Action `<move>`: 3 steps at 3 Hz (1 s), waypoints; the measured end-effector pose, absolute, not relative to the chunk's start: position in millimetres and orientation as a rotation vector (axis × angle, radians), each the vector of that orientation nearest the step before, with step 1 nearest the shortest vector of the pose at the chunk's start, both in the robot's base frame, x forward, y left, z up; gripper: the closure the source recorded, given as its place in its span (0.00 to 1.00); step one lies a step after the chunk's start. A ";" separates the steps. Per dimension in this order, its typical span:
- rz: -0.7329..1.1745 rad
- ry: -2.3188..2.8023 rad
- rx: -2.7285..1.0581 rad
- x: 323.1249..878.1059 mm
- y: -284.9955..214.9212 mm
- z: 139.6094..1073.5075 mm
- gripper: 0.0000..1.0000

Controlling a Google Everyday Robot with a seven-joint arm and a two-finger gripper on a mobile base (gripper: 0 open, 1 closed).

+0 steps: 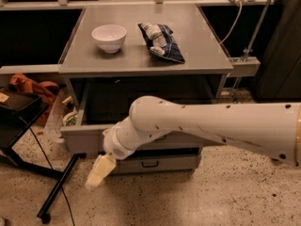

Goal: Close top drawer

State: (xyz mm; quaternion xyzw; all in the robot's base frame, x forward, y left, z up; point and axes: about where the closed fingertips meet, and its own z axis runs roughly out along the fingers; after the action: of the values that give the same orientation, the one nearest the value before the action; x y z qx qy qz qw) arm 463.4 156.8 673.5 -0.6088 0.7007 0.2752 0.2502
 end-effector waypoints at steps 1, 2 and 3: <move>0.745 1.930 -1.624 511.1 165.1 664.5 0.00; 0.745 1.930 -1.624 511.2 165.1 664.4 0.00; 0.720 1.897 -1.617 526.1 165.9 662.5 0.00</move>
Offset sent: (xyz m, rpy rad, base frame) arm 0.0383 0.0063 -0.0094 -0.0016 0.0082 -0.0227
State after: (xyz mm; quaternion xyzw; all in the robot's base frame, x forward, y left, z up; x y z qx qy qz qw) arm 526.1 165.9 662.5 -0.6000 0.7040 0.2673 0.2700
